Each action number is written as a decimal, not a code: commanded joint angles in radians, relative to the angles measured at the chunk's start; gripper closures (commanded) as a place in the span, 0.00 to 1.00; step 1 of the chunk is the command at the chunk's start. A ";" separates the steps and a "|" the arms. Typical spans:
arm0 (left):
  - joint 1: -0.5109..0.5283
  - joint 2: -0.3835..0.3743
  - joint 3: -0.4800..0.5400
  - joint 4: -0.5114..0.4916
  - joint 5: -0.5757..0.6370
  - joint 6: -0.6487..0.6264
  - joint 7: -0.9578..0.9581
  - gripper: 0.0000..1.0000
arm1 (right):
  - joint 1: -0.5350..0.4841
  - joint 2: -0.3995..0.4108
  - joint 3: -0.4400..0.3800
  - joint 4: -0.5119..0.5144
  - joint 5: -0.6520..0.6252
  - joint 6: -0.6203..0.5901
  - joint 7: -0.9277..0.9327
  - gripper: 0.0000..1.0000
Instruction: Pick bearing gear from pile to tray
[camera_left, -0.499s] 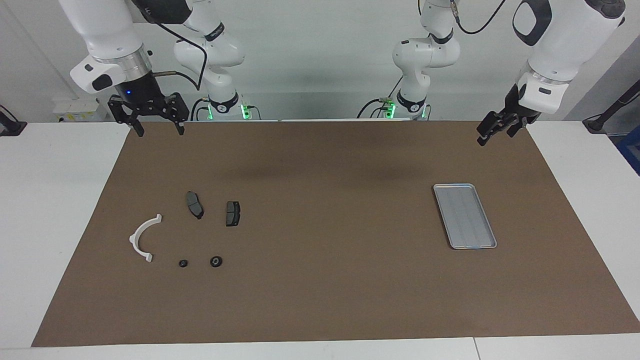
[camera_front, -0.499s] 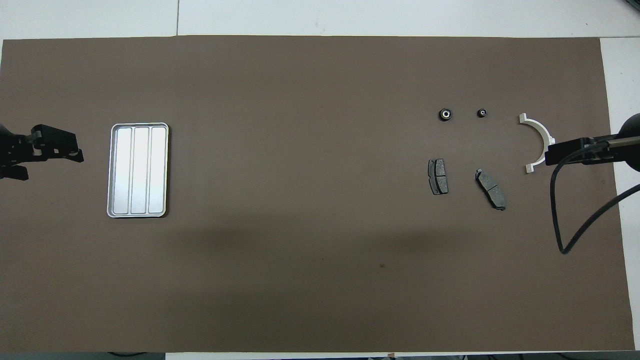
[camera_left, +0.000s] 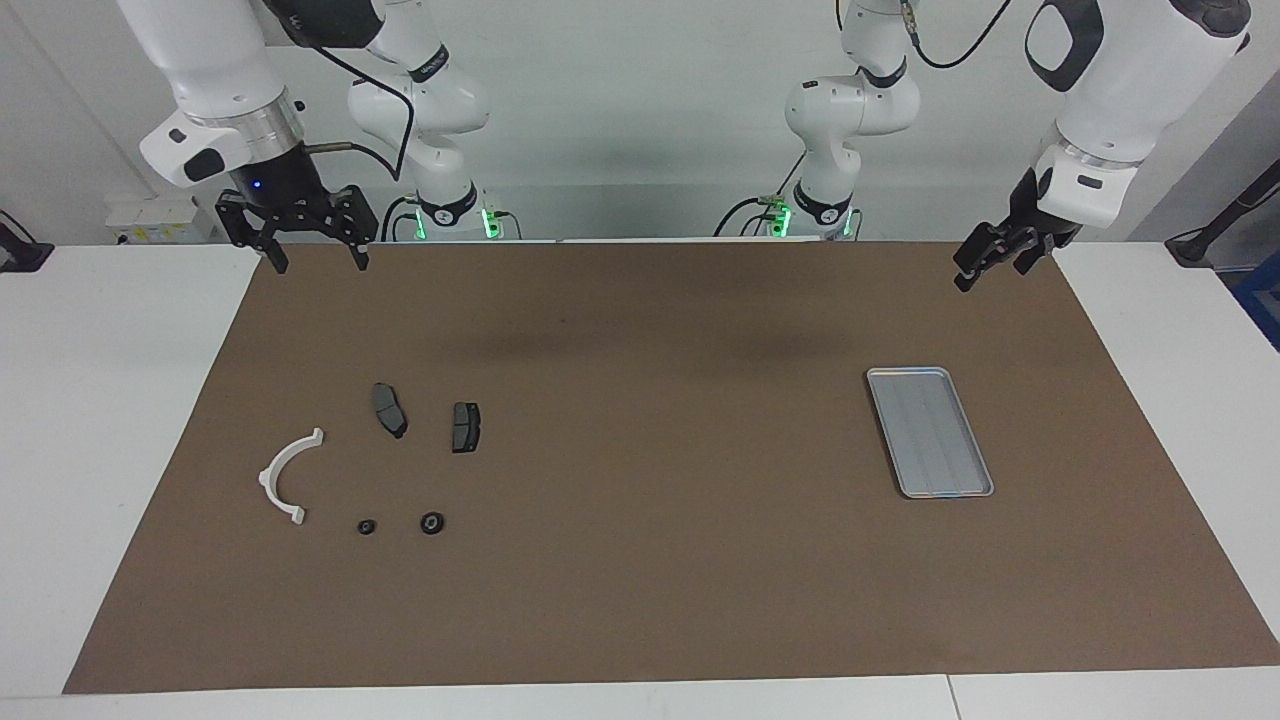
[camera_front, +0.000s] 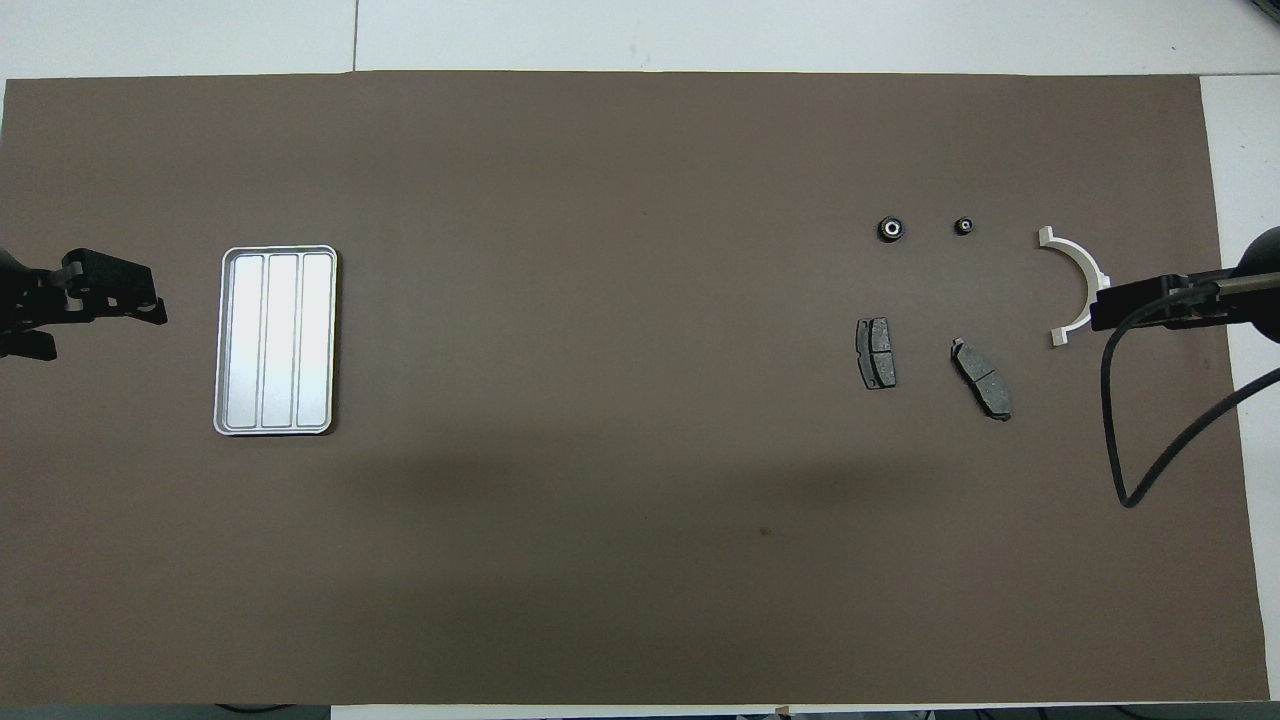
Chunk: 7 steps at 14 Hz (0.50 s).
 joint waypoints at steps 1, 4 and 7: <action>-0.005 0.002 0.005 0.007 -0.011 -0.016 0.003 0.00 | -0.007 -0.017 -0.002 -0.002 -0.005 0.000 0.015 0.00; -0.003 0.002 0.005 0.005 -0.011 -0.016 0.003 0.00 | 0.004 -0.042 0.007 -0.002 -0.008 -0.003 0.002 0.00; -0.003 0.002 0.005 0.005 -0.013 -0.016 0.003 0.00 | 0.003 -0.060 0.007 -0.002 -0.008 -0.043 0.002 0.00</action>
